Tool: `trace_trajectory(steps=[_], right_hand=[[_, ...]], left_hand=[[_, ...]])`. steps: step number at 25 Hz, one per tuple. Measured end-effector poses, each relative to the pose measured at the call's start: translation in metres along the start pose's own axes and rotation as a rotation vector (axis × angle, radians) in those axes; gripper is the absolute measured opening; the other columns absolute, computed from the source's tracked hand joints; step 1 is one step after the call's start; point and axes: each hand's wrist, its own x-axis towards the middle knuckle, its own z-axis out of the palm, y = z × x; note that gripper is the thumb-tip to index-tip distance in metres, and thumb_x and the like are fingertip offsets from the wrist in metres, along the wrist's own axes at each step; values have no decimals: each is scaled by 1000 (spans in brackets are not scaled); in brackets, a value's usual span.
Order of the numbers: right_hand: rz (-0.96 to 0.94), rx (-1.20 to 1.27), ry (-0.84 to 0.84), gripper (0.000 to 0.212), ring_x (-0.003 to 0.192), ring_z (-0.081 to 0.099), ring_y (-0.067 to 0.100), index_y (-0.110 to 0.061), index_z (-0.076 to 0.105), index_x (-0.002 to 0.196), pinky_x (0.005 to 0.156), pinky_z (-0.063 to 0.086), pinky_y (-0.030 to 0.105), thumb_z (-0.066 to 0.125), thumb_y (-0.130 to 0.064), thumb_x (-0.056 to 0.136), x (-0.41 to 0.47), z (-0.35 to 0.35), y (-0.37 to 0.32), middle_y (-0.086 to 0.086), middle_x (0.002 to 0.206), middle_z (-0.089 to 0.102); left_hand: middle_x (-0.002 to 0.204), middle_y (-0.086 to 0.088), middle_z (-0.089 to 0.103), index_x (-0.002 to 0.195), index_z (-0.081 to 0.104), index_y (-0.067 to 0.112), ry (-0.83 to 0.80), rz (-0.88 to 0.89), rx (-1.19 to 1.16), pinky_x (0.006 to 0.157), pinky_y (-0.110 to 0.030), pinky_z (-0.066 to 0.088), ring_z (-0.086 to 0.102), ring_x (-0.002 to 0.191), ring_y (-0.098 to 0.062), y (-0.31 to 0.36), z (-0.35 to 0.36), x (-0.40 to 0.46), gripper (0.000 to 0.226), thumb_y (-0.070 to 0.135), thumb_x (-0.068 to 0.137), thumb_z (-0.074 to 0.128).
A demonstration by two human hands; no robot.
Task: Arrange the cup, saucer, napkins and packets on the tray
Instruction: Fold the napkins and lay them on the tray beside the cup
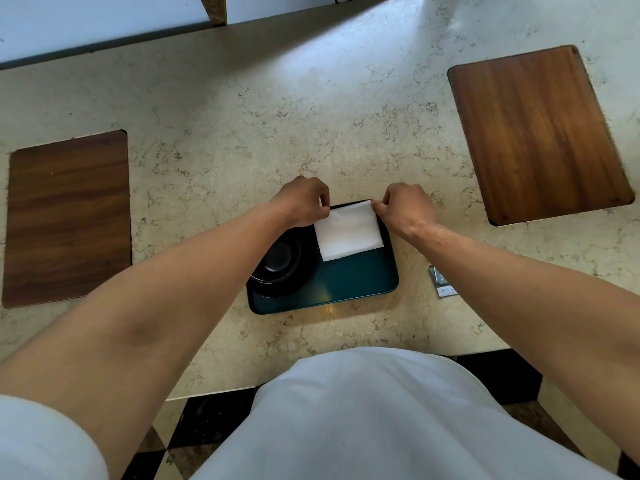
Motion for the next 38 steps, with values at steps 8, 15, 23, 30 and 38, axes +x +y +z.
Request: trace_trajectory(steps=[8, 15, 23, 30, 38], right_hand=[[39, 93, 46, 42, 101, 66, 31, -12, 55, 122, 73, 47, 34, 64, -43, 95, -4, 3, -3, 10, 112, 67], [93, 112, -5, 42, 101, 64, 32, -10, 54, 123, 79, 54, 37, 64, -39, 95, -9, 16, 4, 13, 113, 67], [106, 166, 26, 38, 100, 64, 30, -10, 55, 122, 78, 51, 35, 60, -38, 97, -10, 12, 4, 12, 113, 66], [-30, 183, 25, 49, 124, 53, 26, -15, 51, 137, 99, 44, 37, 61, -40, 95, -20, 3, 10, 10, 139, 50], [-22, 165, -5, 63, 140, 39, 30, -13, 40, 149, 116, 36, 45, 62, -40, 96, -63, 4, 25, 13, 152, 40]], left_hand=[[97, 5, 48, 113, 72, 19, 16, 64, 62, 84, -31, 44, 47, 92, -14, -3, 13, -12, 24, 23, 93, 61], [98, 6, 44, 116, 72, 23, -15, 35, 131, 93, -42, 42, 50, 103, -21, -2, 18, -14, 27, 25, 92, 61], [100, 4, 48, 114, 70, 21, -16, 24, 116, 95, -41, 44, 53, 103, -21, -1, 13, -13, 25, 24, 92, 60], [131, -6, 54, 137, 56, 17, 50, 65, 28, 93, -30, 42, 54, 119, -24, 9, 4, -14, 46, 33, 94, 61], [142, -9, 51, 144, 49, 16, 58, 166, 43, 99, -34, 42, 52, 126, -27, 26, 9, -23, 55, 38, 95, 60]])
